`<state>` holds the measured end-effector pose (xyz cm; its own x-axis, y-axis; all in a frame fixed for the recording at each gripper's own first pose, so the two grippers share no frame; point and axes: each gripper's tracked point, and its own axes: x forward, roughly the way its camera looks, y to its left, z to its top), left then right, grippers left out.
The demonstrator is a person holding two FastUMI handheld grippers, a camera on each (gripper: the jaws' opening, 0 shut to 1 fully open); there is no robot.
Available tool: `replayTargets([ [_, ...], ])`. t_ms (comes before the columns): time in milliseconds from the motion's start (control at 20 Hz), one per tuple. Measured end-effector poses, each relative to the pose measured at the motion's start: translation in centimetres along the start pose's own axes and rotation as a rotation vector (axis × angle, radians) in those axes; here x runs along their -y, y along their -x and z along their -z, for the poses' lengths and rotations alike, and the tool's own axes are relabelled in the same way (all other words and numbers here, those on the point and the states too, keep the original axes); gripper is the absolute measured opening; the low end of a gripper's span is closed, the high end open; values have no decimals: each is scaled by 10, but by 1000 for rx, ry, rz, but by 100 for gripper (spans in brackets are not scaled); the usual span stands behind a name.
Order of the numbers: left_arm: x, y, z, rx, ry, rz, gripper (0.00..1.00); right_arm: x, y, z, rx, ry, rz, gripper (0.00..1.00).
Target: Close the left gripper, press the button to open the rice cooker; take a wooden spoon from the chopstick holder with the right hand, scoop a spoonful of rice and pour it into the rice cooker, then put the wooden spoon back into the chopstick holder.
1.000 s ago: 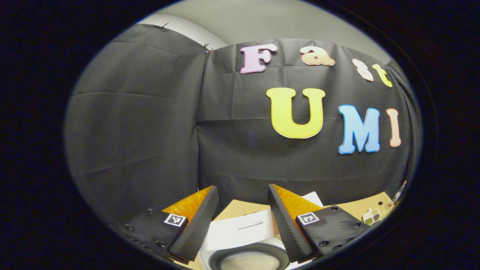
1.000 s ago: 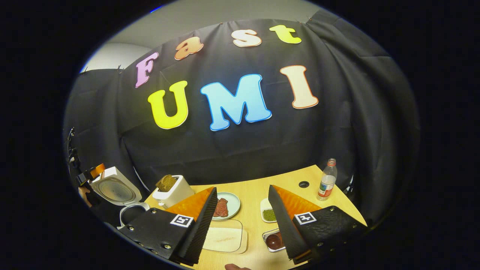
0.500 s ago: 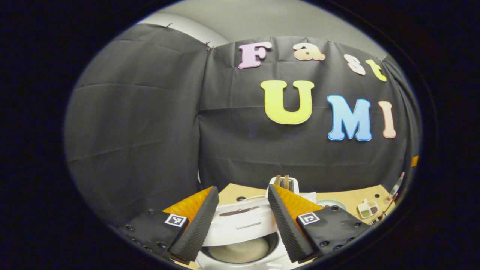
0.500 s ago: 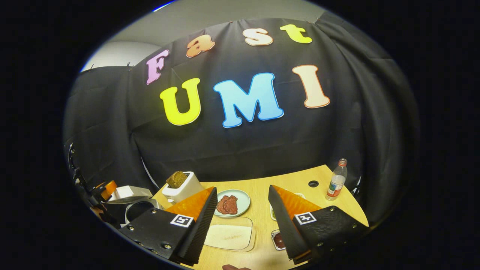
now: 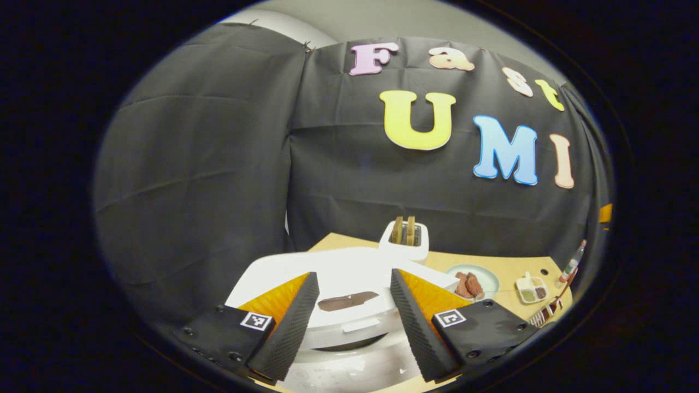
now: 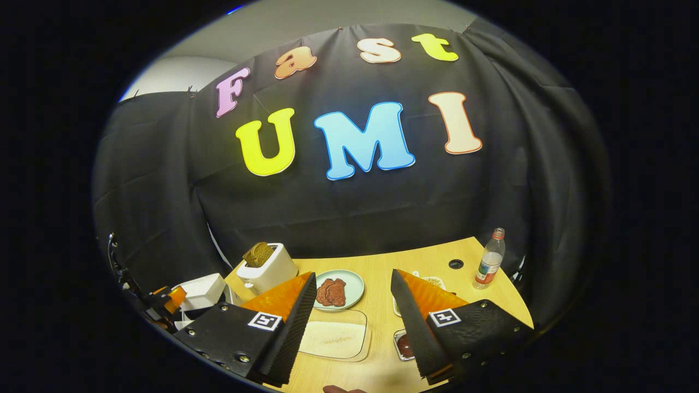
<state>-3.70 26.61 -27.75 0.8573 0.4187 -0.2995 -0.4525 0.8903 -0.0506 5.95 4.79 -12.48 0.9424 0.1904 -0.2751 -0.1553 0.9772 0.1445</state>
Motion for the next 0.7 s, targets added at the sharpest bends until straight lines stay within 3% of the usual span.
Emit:
replayTargets([
  [200,4,-3,33,-64,-52,-19,88,2,3,-2,4,-3,11,83],
  [300,5,-5,30,-58,-51,-23,97,4,7,-1,8,0,22,83],
  [400,4,-5,27,-53,-50,-20,88,6,9,1,5,-1,33,83],
  [700,2,-10,41,-120,-33,-38,94,6,22,5,9,-24,57,83],
])
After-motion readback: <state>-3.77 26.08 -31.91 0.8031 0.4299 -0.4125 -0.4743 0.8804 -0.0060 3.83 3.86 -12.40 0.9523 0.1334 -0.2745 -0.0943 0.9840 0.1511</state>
